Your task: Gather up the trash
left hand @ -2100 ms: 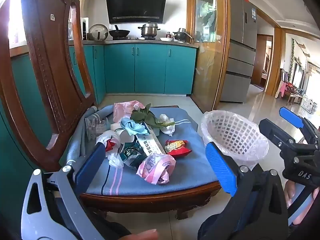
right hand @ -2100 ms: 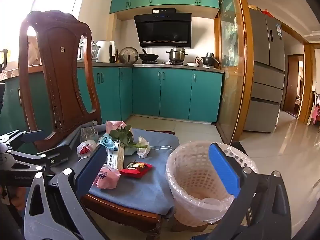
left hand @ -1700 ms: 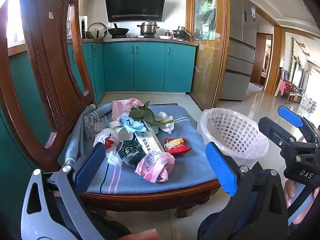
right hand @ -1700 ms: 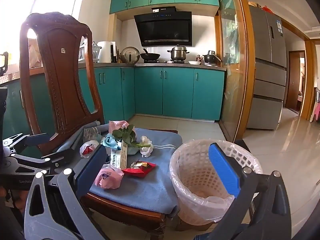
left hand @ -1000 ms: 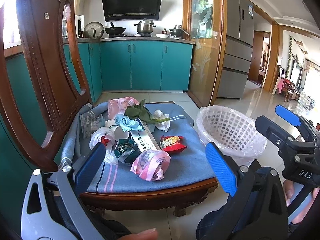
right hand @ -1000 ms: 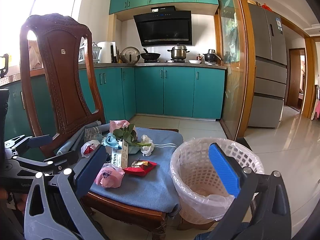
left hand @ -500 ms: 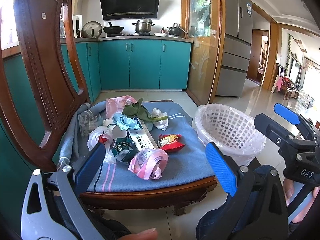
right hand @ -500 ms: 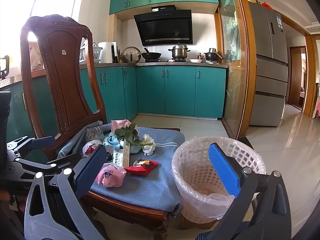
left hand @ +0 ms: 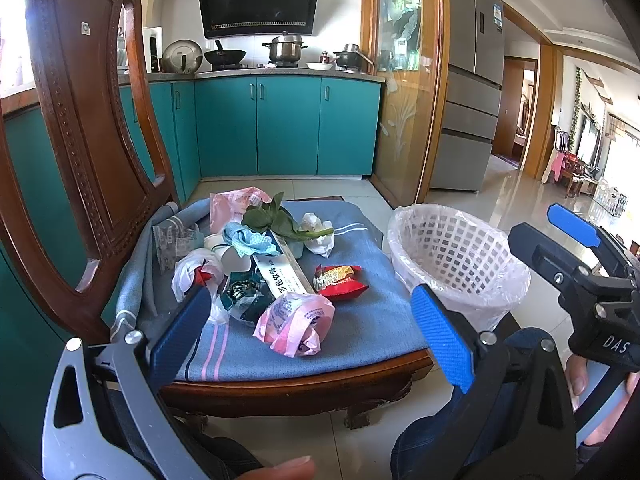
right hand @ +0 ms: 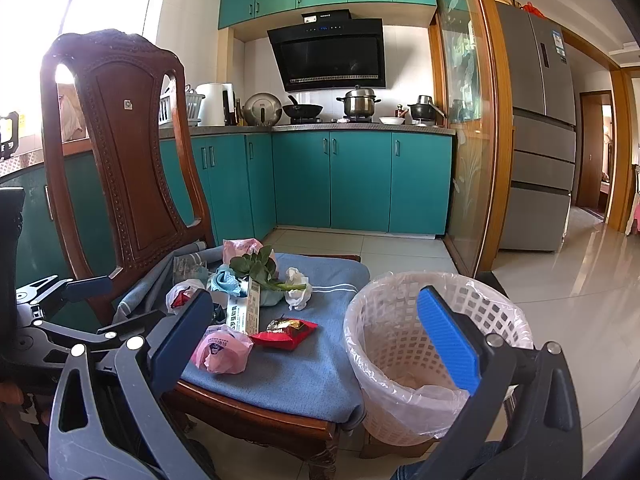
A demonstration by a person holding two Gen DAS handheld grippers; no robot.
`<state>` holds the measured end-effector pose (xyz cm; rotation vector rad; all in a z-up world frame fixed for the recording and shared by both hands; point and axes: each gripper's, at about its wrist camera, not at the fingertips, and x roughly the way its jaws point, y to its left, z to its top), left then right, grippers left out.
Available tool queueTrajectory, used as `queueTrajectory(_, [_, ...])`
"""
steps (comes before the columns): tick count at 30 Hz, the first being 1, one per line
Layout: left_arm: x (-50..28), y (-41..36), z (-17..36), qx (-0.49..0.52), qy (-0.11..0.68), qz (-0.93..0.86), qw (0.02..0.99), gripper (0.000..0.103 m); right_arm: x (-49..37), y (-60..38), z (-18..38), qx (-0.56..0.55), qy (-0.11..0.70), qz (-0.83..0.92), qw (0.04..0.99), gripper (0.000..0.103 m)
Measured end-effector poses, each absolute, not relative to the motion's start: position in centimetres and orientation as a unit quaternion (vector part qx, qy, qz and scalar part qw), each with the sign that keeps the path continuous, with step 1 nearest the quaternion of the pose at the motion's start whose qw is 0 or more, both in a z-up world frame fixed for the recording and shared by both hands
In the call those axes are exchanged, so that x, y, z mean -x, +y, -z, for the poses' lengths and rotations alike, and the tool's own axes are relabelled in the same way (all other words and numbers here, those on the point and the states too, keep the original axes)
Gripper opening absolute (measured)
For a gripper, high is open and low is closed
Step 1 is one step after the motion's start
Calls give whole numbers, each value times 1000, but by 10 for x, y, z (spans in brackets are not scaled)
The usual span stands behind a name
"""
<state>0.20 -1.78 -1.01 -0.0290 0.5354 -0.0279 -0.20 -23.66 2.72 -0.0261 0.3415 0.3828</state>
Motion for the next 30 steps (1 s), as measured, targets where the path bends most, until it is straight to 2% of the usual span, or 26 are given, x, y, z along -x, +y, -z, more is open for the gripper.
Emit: queueTrajectory(30, [-2, -18, 10, 17, 266, 19, 964, 100, 1, -239, -27, 10, 171, -191, 967, 100])
